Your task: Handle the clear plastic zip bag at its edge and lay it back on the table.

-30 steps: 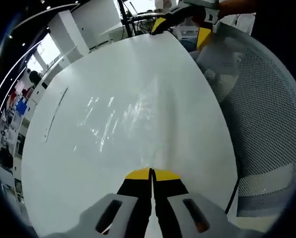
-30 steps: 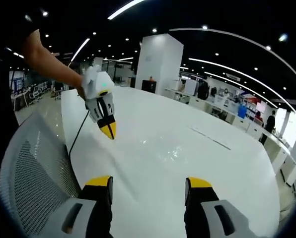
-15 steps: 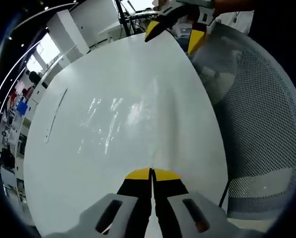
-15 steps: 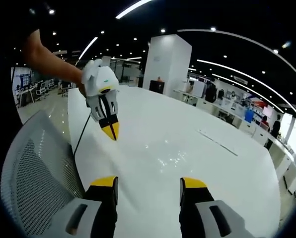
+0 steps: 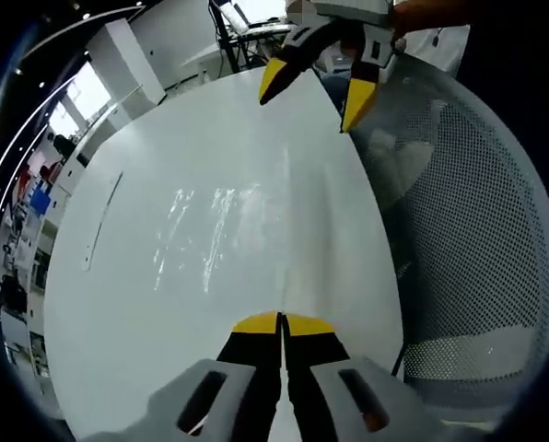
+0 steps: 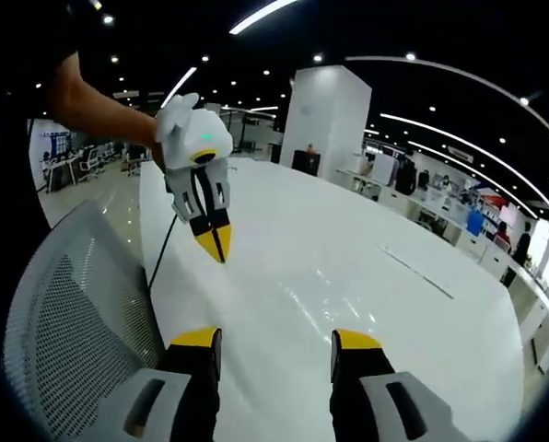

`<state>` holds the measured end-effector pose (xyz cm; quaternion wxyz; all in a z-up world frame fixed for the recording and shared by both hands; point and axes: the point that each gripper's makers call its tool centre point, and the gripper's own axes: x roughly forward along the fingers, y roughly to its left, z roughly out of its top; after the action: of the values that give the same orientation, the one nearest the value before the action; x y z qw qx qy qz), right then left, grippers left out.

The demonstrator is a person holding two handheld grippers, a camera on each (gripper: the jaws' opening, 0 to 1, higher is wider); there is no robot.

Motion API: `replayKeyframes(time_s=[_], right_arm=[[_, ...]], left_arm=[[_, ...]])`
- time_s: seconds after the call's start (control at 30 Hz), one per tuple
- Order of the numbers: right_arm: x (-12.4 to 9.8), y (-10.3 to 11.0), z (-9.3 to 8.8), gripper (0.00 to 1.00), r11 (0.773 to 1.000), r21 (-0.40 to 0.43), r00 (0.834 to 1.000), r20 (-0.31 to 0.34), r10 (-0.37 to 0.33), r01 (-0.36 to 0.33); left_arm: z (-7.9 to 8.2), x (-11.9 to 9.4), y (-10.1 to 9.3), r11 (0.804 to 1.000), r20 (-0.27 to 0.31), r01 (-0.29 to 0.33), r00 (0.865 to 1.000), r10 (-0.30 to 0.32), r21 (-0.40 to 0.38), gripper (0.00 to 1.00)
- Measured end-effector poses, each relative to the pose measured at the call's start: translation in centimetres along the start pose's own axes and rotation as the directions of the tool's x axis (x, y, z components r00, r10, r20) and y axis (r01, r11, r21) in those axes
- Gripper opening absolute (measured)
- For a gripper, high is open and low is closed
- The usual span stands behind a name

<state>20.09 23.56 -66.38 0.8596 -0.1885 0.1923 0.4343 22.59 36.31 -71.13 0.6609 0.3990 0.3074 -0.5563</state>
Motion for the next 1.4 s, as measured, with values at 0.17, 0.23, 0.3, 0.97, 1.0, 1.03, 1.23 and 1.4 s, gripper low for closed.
replayKeyframes(time_s=[0.17, 0.23, 0.3, 0.97, 1.0, 1.03, 1.23, 1.4], right_arm=[[0.5, 0.3, 0.2, 0.44, 1.000, -0.019, 1.000, -0.003, 0.025, -0.025], [0.7, 0.4, 0.4, 0.43, 0.999, -0.027, 0.999, 0.000, 0.032, -0.032], [0.9, 0.5, 0.6, 0.42, 0.999, -0.035, 0.999, 0.000, 0.040, -0.040], [2.5, 3.0, 0.7, 0.21, 0.985, -0.108, 0.991, -0.038, 0.132, -0.135], [2.6, 3.1, 0.6, 0.20, 0.984, -0.110, 0.990, -0.042, 0.136, -0.140], [2.6, 3.2, 0.6, 0.19, 0.983, -0.113, 0.989, -0.047, 0.140, -0.145], [2.8, 3.6, 0.3, 0.13, 0.979, -0.123, 0.987, -0.056, 0.154, -0.159], [3.0, 4.1, -0.1, 0.08, 0.974, -0.144, 0.984, -0.067, 0.166, -0.174]], left_arm=[[0.9, -0.4, -0.3, 1.000, 0.010, -0.001, 1.000, 0.001, -0.003, 0.00], [1.2, -0.5, -0.5, 1.000, 0.010, -0.002, 1.000, 0.002, 0.001, 0.00], [1.6, -0.6, -0.6, 1.000, 0.014, -0.004, 1.000, 0.004, 0.003, 0.00], [3.3, -1.0, -2.0, 0.999, 0.012, 0.040, 0.999, -0.040, 0.023, 0.00], [3.4, -1.0, -2.1, 0.999, 0.011, 0.041, 0.999, -0.041, 0.024, 0.00], [3.6, -1.0, -2.1, 0.999, 0.011, 0.044, 0.999, -0.045, 0.025, 0.00], [4.1, -0.9, -2.5, 0.998, 0.005, 0.058, 0.998, -0.058, 0.020, 0.00], [4.8, -1.0, -2.6, 0.998, 0.022, 0.058, 0.998, -0.059, 0.016, 0.00]])
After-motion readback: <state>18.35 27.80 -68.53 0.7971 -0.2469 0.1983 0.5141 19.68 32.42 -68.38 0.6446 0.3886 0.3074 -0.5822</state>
